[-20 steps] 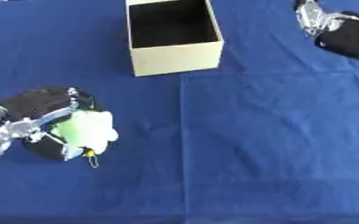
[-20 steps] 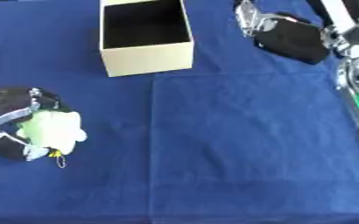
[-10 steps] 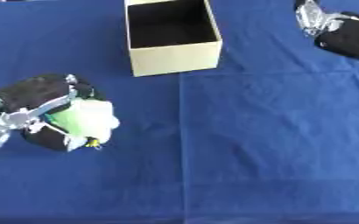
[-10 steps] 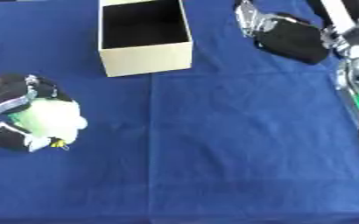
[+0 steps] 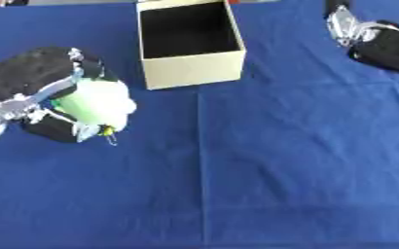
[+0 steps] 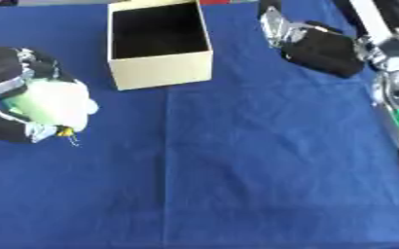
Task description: Pick up objects on the table and place them in the box.
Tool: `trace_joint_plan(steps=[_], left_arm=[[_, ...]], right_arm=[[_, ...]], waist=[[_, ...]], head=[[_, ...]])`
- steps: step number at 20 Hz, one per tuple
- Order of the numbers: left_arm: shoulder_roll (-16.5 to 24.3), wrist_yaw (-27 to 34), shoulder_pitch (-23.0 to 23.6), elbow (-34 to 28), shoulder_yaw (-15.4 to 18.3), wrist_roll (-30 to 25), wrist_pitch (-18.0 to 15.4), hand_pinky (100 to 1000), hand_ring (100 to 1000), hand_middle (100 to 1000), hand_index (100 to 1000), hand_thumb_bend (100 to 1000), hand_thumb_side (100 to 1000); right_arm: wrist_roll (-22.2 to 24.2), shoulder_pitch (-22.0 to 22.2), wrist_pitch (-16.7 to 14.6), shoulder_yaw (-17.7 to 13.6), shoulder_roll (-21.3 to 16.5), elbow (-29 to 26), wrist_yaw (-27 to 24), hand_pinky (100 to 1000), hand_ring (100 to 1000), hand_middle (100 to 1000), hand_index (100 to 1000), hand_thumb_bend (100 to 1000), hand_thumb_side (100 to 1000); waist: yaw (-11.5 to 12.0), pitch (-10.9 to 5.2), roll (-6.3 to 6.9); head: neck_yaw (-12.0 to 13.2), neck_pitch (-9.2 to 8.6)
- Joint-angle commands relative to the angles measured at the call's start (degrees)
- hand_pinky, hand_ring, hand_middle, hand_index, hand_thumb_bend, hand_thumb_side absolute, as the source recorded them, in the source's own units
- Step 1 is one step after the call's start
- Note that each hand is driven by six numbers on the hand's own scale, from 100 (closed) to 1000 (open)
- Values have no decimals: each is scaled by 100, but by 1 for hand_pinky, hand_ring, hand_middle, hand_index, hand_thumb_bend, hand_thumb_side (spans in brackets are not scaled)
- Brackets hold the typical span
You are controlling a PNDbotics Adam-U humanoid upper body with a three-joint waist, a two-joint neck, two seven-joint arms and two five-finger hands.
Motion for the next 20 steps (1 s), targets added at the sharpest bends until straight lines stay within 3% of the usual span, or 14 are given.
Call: trace_joint_plan(steps=[1,5,10,20], left_arm=[[27,-110,-375,112,75,20,-27,261,359,546,682,100,158],[-152,-210,-869,414,34,-4,-154,261,416,544,681,100,160],[-391,-295,-1426,859,2,-9,-315,258,416,541,680,100,160],[-1170,-603,-2622,2353,56,31,-593,257,413,535,680,100,161]], right_arm=[[-5,-146,-41,-55,-97,-85,-7,926,876,803,888,100,678],[10,-254,-68,-48,-77,-85,2,926,877,804,887,100,675],[32,-357,-92,-37,-62,-85,6,926,877,804,887,100,674],[62,-443,-77,-12,-63,-85,-21,926,877,804,887,100,679]], waist=[[-32,-67,6],[-93,-5,7],[-159,56,11],[-241,151,-11]], head=[[-14,-163],[-44,-306],[-40,-412],[4,-443]])
